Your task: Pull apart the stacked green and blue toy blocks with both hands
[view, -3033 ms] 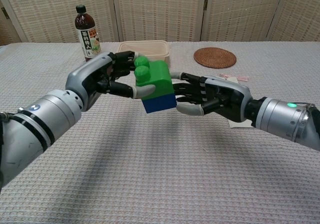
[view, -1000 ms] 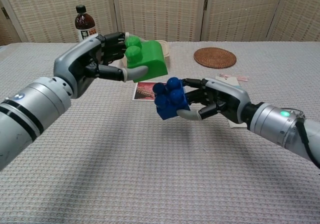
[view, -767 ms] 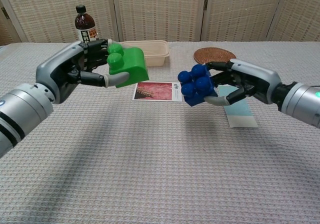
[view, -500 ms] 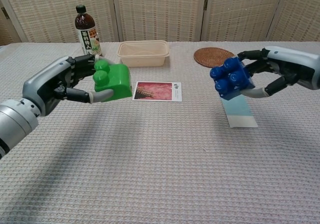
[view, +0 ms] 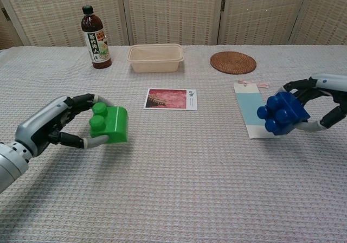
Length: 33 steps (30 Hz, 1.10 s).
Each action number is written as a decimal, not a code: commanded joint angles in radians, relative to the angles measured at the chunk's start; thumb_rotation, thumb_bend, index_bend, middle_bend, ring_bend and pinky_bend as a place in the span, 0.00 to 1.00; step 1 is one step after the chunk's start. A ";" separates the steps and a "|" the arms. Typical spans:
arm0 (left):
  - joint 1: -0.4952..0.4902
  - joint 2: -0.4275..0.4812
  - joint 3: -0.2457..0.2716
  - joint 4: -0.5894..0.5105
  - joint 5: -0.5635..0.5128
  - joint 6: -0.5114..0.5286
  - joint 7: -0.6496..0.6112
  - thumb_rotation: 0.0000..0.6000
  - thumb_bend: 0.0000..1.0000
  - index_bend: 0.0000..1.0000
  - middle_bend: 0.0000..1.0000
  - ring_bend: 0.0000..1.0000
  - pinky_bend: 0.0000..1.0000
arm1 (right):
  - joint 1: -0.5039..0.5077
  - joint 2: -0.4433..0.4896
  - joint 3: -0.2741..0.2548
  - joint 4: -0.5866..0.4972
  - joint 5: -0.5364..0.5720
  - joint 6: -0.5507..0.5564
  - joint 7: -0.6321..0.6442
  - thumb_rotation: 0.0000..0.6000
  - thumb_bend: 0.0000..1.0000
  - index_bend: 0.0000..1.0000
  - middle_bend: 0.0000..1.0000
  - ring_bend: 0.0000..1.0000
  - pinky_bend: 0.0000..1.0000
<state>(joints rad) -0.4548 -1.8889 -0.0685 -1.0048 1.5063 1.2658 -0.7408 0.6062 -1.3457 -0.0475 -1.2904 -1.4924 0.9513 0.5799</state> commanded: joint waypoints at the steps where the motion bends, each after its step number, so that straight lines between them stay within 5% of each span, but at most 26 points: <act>1: 0.004 -0.023 0.008 0.036 0.001 -0.012 -0.031 1.00 0.37 0.57 0.68 0.18 0.00 | -0.006 -0.001 0.002 0.005 0.005 -0.003 -0.008 1.00 0.40 0.71 0.65 0.43 0.09; 10: -0.010 -0.049 0.009 0.097 0.007 -0.035 -0.083 1.00 0.36 0.53 0.66 0.17 0.00 | -0.018 -0.007 0.003 0.015 -0.020 0.006 0.012 1.00 0.40 0.68 0.59 0.40 0.09; 12: -0.016 -0.039 0.016 0.095 0.013 -0.049 -0.097 1.00 0.36 0.46 0.56 0.12 0.00 | -0.010 0.010 -0.010 0.007 -0.038 -0.014 0.031 1.00 0.40 0.47 0.42 0.29 0.06; 14: -0.024 -0.024 0.029 0.092 0.025 -0.066 -0.109 1.00 0.36 0.30 0.33 0.03 0.00 | -0.001 0.030 -0.018 -0.009 -0.048 -0.034 0.044 1.00 0.40 0.21 0.23 0.17 0.01; 17: -0.036 -0.006 0.042 0.087 0.042 -0.075 -0.120 1.00 0.32 0.11 0.05 0.00 0.00 | 0.011 0.063 -0.023 -0.038 -0.050 -0.062 0.036 1.00 0.40 0.00 0.04 0.03 0.00; 22: -0.046 0.009 0.043 0.080 0.054 -0.068 -0.129 1.00 0.28 0.01 0.00 0.00 0.00 | 0.014 0.101 -0.020 -0.083 -0.041 -0.077 0.017 1.00 0.40 0.00 0.00 0.00 0.00; 33: -0.061 0.089 0.045 0.021 0.082 -0.034 -0.015 1.00 0.26 0.00 0.00 0.00 0.00 | -0.018 0.190 -0.006 -0.142 -0.068 0.016 0.004 1.00 0.40 0.00 0.00 0.00 0.00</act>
<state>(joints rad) -0.5115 -1.8352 -0.0276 -0.9534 1.5752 1.2197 -0.8074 0.6038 -1.1773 -0.0570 -1.4198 -1.5505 0.9340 0.6102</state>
